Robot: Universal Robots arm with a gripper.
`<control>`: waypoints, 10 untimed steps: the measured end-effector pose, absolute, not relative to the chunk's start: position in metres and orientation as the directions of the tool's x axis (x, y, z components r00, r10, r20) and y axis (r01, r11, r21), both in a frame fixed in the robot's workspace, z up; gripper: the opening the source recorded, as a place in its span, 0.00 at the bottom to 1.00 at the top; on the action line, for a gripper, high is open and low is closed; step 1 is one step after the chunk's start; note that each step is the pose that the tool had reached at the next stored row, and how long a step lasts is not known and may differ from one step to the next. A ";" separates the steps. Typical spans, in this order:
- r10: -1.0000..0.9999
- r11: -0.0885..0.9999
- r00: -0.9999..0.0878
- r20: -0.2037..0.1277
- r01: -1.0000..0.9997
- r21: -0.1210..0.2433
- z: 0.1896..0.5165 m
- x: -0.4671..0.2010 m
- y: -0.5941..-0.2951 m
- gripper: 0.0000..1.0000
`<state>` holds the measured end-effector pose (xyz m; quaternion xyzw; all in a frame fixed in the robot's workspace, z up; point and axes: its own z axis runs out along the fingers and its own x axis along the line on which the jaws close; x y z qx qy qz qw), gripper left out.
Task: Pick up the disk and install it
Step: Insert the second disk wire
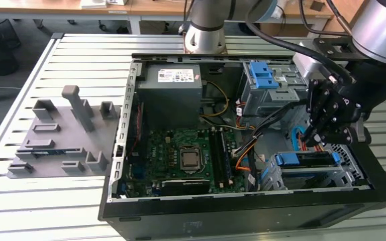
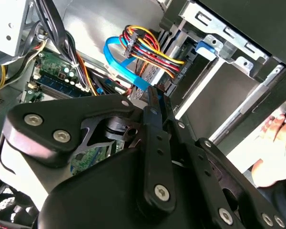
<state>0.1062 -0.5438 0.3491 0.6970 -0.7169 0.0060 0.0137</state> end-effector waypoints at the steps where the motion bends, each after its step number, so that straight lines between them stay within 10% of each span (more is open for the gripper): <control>1: -0.999 0.028 -0.028 0.024 -1.000 0.011 0.349 0.106 -0.544 0.16; 10: -1.000 0.028 -0.028 0.013 -1.000 0.004 0.343 0.106 -0.552 0.16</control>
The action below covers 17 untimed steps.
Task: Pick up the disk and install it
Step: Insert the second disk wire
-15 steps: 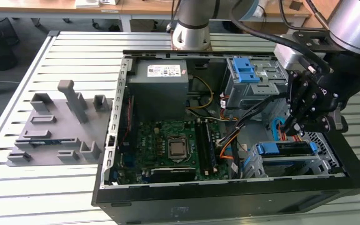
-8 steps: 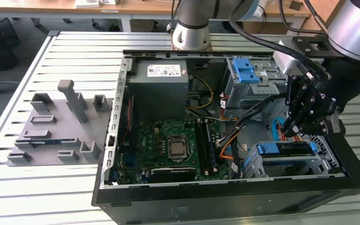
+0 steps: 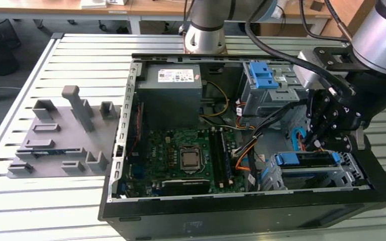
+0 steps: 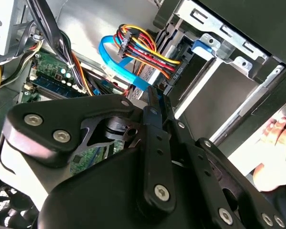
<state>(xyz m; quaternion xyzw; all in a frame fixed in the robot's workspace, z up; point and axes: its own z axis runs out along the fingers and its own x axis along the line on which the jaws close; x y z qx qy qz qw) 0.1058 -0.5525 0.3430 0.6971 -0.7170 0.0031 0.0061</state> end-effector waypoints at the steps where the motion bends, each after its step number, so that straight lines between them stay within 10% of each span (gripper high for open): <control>1: -1.000 0.028 -0.028 0.011 -1.000 0.003 0.343 0.106 -0.553 0.16; 17: -0.999 0.028 -0.028 -0.022 -1.000 0.002 0.338 0.105 -0.563 0.16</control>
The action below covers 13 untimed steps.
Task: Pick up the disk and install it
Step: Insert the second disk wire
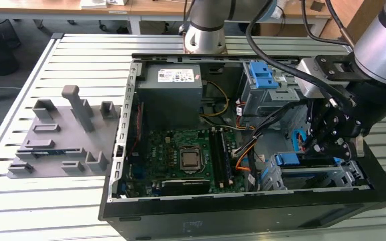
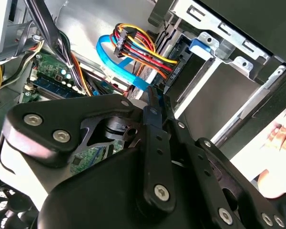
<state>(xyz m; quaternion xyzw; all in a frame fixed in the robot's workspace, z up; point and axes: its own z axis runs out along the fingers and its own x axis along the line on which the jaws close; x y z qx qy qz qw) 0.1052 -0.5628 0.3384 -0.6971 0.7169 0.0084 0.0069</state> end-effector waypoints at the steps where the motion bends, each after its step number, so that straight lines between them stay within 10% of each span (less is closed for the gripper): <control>1: -0.999 0.028 -0.028 -0.022 -1.000 0.002 0.338 0.105 -0.563 0.16; 13: -0.999 0.028 -0.028 -0.022 -1.000 0.002 0.336 0.107 -0.565 0.16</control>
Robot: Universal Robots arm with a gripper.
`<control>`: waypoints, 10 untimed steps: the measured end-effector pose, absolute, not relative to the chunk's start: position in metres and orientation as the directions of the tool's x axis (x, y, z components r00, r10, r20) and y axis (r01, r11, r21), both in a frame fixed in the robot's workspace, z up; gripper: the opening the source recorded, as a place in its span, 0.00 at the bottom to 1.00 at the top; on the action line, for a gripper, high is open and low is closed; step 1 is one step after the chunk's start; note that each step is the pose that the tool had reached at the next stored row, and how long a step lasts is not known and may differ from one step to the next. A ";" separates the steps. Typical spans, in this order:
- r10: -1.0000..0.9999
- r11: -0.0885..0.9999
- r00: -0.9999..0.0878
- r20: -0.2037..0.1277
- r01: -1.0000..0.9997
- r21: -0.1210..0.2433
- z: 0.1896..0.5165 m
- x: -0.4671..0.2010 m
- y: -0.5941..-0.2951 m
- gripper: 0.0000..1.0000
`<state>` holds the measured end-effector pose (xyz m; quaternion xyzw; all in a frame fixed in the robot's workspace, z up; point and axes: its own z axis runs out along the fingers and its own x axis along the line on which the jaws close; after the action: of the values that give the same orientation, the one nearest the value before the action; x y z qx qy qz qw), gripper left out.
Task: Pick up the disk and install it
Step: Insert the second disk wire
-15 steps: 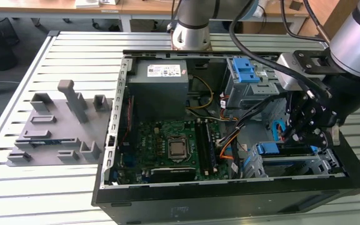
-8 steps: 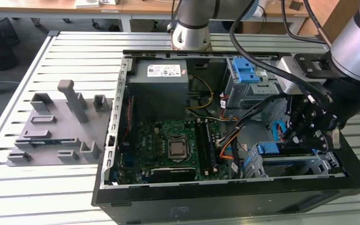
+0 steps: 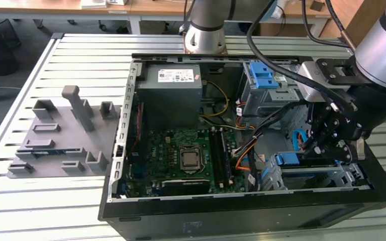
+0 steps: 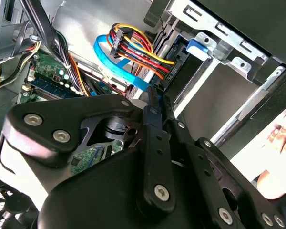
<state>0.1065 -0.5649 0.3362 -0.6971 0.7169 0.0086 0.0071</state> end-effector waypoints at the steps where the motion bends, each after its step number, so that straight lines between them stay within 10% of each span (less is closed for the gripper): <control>1: -0.999 0.028 -0.028 -0.023 -1.000 0.002 0.336 0.107 -0.565 0.16; 10: -0.999 0.028 -0.028 -0.023 -1.000 0.002 0.334 0.107 -0.565 0.16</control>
<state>0.1067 -0.5649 0.3337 -0.6971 0.7169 0.0090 0.0075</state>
